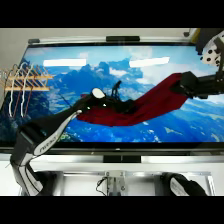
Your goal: Fold the shirts.
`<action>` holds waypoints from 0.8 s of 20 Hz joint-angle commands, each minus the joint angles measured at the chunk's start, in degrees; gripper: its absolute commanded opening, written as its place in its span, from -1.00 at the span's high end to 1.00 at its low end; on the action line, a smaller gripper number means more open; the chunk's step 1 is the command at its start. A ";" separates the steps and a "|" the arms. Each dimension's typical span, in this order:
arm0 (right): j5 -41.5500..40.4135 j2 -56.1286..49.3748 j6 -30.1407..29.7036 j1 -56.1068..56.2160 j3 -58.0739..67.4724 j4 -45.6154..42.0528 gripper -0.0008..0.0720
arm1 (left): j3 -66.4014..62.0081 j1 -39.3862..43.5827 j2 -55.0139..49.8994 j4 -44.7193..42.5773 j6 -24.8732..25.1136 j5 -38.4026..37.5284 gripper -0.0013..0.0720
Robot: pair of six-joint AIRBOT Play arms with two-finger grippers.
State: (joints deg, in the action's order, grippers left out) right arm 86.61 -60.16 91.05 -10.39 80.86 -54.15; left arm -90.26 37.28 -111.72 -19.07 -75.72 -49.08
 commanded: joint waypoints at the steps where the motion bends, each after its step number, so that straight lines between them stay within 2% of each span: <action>1: 0.61 2.16 2.71 -0.02 0.02 0.50 0.77 | -0.17 1.70 -0.98 5.14 1.22 2.78 0.88; 3: -0.22 2.16 2.80 0.04 0.02 0.50 0.77 | -0.13 -1.86 0.90 1.97 1.97 1.09 0.89; 4: -2.01 2.10 2.80 0.68 0.02 0.15 0.77 | -0.13 -4.35 2.75 -2.25 1.66 -0.81 0.89; 8: -12.46 -2.08 2.54 8.79 0.02 1.29 0.78 | -0.13 -15.93 14.51 -27.10 -5.51 -9.92 0.89; 10: -19.52 -6.62 1.25 15.93 0.02 3.85 0.78 | -0.13 -23.08 21.29 -36.11 -7.61 -13.22 0.88; 12: -28.17 -12.04 -0.63 23.71 0.02 8.22 0.78 | -0.13 -31.26 27.17 -39.26 -8.17 -15.80 0.88; 16: -44.35 -24.20 -4.20 37.16 0.02 17.51 0.78 | -0.13 -45.05 34.36 -39.23 -8.17 -19.98 0.88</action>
State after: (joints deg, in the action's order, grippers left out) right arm 55.53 -76.60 89.65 17.72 80.86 -43.90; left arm -90.35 1.43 -82.78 -54.46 -83.00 -64.93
